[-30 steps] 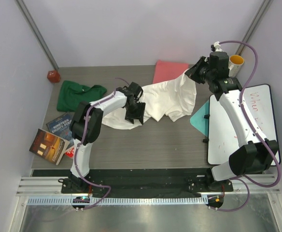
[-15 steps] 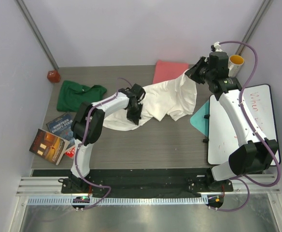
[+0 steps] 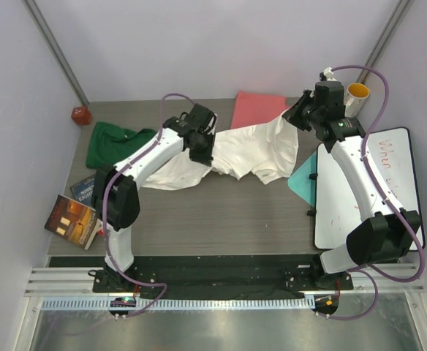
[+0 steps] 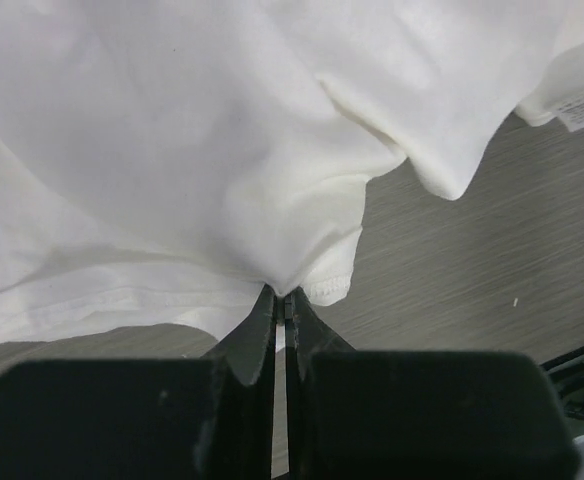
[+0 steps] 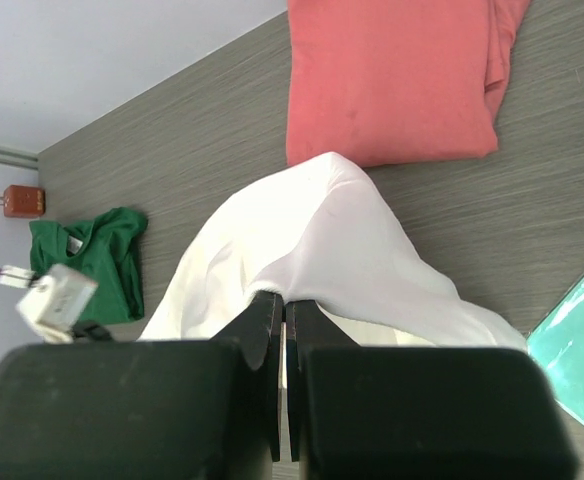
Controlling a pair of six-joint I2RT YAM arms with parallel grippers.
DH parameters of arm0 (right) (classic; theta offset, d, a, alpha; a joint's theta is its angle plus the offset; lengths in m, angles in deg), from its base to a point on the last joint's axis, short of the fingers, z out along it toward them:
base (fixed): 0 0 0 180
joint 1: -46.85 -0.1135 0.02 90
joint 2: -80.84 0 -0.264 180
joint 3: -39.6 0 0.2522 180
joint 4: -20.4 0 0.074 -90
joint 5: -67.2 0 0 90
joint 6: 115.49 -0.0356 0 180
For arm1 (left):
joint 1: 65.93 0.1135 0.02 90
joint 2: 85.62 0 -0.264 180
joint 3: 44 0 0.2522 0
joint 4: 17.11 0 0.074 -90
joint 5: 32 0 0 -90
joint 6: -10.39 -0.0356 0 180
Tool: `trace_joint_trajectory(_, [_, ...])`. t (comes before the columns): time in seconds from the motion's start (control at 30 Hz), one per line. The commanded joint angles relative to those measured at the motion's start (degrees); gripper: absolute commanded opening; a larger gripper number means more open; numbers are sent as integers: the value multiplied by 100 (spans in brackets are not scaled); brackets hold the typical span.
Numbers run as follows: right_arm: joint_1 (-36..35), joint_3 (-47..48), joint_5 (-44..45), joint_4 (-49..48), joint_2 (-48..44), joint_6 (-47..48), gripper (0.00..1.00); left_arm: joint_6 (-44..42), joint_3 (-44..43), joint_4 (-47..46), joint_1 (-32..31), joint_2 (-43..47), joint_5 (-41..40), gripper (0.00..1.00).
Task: Fold and stack the t-shirts
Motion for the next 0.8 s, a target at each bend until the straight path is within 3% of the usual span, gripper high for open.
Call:
trace_joint_trajectory(0.0, [32, 11, 159, -23, -227, 73, 1, 18, -299, 91, 130, 442, 207, 0])
trace_joint_trajectory(0.2, [40, 20, 107, 39, -218, 56, 1, 0, -397, 267, 218, 504, 691, 0])
trace_joint_trajectory(0.33, [40, 90, 151, 135, -288, 152, 1, 158, -352, 30, 280, 1108, 648, 0])
trace_joint_trajectory(0.5, [40, 152, 318, 337, -578, 205, 1, 553, -362, 152, 421, 1716, 26, 0])
trace_joint_trajectory(0.6, [49, 65, 625, 513, -912, 135, 1, 914, 261, -50, 421, 2305, -641, 0])
trace_joint_trajectory(0.77, [49, -24, 441, 935, -1106, 126, 1, 906, 1008, 705, 570, 2412, -1470, 0])
